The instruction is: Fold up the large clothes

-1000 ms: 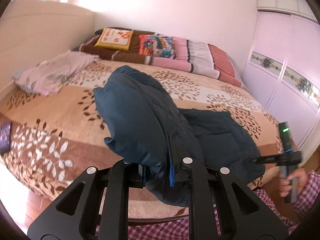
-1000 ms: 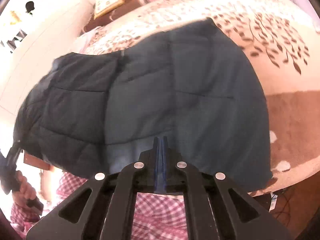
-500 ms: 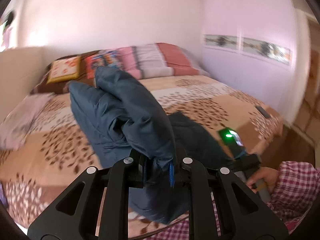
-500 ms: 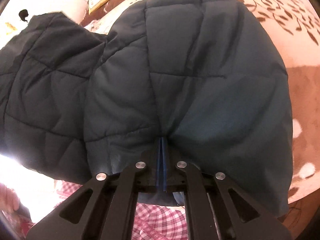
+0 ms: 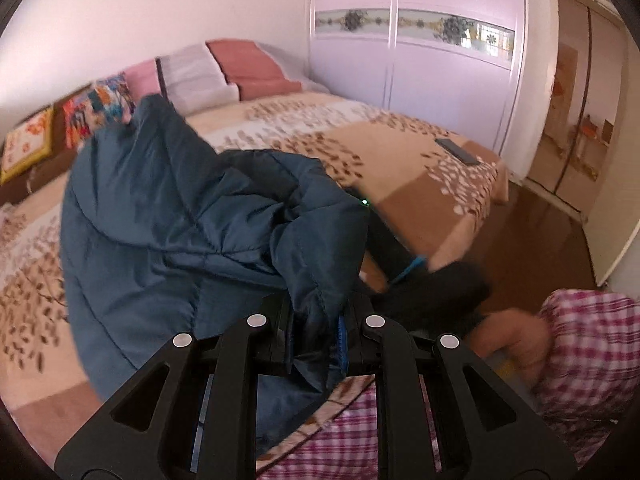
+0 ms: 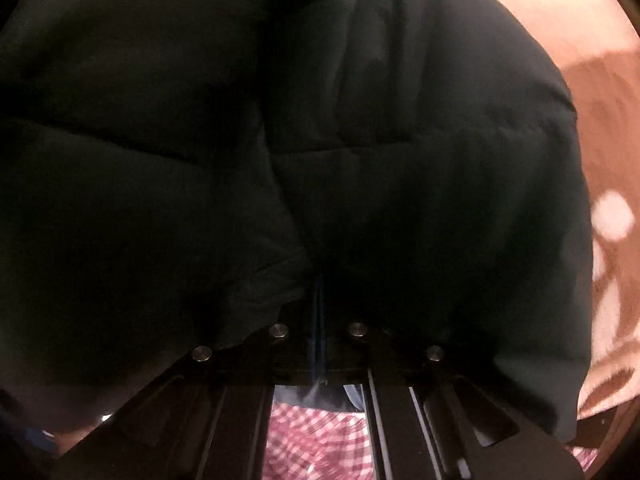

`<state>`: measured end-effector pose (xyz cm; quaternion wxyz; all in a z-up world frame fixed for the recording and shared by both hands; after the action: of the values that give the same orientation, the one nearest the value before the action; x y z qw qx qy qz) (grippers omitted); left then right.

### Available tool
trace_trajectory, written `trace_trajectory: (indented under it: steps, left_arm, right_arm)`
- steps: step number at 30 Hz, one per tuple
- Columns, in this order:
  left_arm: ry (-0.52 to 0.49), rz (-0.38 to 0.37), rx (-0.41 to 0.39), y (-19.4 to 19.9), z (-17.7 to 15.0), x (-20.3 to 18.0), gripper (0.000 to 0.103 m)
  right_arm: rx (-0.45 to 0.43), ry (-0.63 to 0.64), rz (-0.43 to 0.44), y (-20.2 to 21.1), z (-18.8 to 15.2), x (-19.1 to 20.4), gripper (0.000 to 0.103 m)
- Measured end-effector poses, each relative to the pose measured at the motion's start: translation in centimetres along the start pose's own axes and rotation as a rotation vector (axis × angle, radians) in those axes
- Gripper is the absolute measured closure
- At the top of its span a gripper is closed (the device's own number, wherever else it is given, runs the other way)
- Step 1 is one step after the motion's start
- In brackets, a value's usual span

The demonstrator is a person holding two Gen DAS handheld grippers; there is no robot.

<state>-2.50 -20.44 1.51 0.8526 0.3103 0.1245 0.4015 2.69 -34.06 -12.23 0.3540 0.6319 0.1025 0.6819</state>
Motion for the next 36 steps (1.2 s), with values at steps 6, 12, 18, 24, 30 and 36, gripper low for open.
trace_trajectory:
  steps: [6,12,18,24,30,36]
  left_arm:
    - [-0.030,-0.030,0.055,-1.6,-1.3,-1.1,0.087]
    - [-0.085,-0.049,0.138,-4.5,-3.5,-2.8,0.083]
    - [-0.063,-0.043,0.169,-5.6,-4.6,-2.9,0.082]
    - [-0.110,-0.019,0.180,-6.0,-5.4,-3.6,0.079]
    - [-0.132,-0.018,0.180,-5.2,-5.8,-4.4,0.071]
    - [-0.131,-0.024,0.185,-5.6,-5.0,-4.2,0.067]
  right_arm:
    - [-0.140,-0.032,-0.039,8.5,-2.1,-2.9,0.102]
    - [-0.185,-0.115,-0.093,10.7,-3.0,-6.0,0.102]
    - [-0.249,-0.059,-0.180,13.9,-3.9,-4.6,0.099]
    - [-0.314,0.045,-0.167,16.4,-1.9,0.6,0.099]
    - [-0.273,0.212,-0.134,12.7,5.2,8.4,0.099]
    - [-0.172,0.249,-0.220,7.1,9.9,9.7,0.099]
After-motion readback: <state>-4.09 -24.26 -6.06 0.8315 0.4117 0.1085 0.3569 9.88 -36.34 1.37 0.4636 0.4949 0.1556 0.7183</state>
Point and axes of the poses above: each gripper's, at about its wrist camera, not at the fingertips, and y roughly against the way its jaws point, x to its left, z to its top, the point moved 1 cm from there along -y, roughly the way its jaws point, and after that the axes turned 7 degrees about z, right-handed, at the moved point
